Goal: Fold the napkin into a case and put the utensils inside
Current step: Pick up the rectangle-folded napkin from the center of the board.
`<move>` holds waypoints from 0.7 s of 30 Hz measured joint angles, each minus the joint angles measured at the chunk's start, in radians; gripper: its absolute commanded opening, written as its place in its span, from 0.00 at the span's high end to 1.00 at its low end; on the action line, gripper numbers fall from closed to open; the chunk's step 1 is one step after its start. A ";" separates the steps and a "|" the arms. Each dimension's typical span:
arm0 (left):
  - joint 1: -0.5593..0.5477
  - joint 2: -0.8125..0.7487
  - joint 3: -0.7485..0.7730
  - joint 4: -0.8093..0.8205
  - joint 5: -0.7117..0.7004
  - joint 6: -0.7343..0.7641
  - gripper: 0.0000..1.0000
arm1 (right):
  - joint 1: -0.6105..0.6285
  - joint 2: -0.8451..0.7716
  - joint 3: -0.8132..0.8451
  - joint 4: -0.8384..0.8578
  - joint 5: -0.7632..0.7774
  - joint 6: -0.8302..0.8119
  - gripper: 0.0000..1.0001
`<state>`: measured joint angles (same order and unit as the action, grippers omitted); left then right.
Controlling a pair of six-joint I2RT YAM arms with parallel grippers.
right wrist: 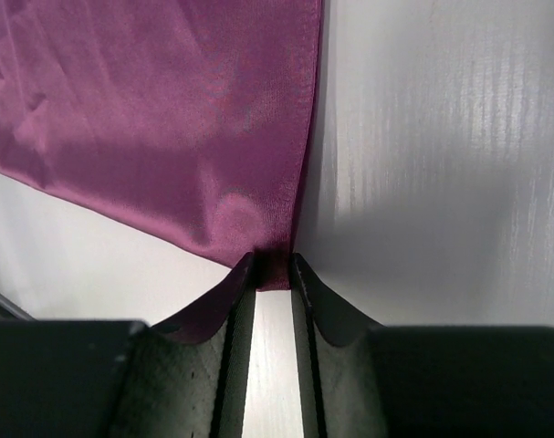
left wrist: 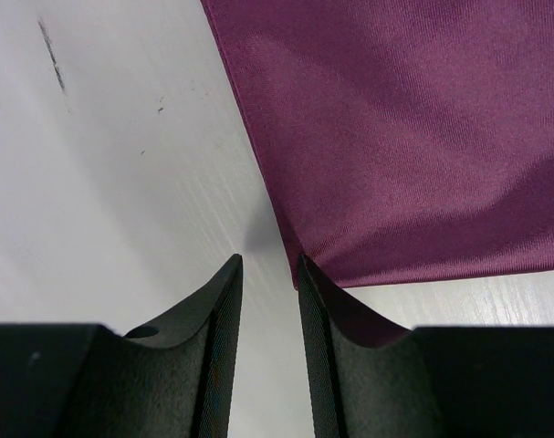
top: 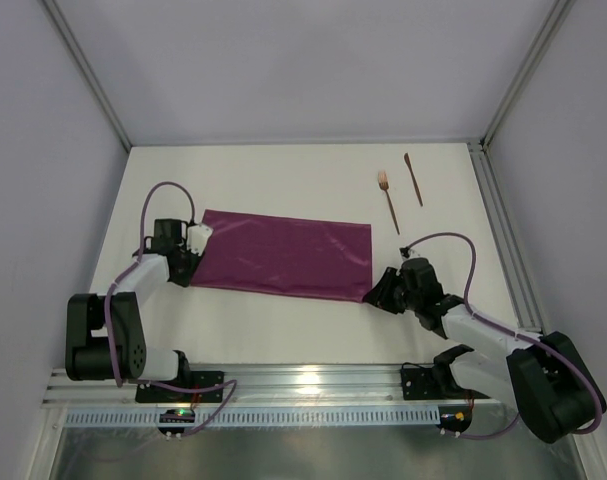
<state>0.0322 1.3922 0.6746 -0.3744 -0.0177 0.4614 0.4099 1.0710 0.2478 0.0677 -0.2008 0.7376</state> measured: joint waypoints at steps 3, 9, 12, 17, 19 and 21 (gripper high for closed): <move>0.000 -0.001 0.000 -0.002 0.000 0.000 0.67 | 0.000 0.003 0.000 -0.002 0.006 0.003 0.84; 0.001 -0.023 0.000 -0.057 0.041 -0.002 0.66 | 0.000 0.037 0.036 -0.033 0.028 -0.023 0.96; 0.001 -0.070 0.008 -0.139 0.089 -0.008 0.64 | 0.000 0.045 0.082 -0.088 0.047 -0.060 0.96; 0.001 -0.162 0.079 -0.240 0.137 -0.016 0.61 | 0.000 0.046 0.151 -0.171 0.079 -0.139 0.96; 0.001 -0.185 0.115 -0.263 0.147 -0.021 0.59 | 0.000 0.048 0.178 -0.212 0.095 -0.176 0.96; 0.001 -0.195 0.134 -0.269 0.150 -0.031 0.60 | 0.000 0.058 0.214 -0.257 0.110 -0.217 0.96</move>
<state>0.0330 1.1973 0.8082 -0.6434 0.1322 0.4301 0.4099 1.1294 0.4614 -0.1890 -0.0906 0.5209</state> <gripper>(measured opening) 0.404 0.058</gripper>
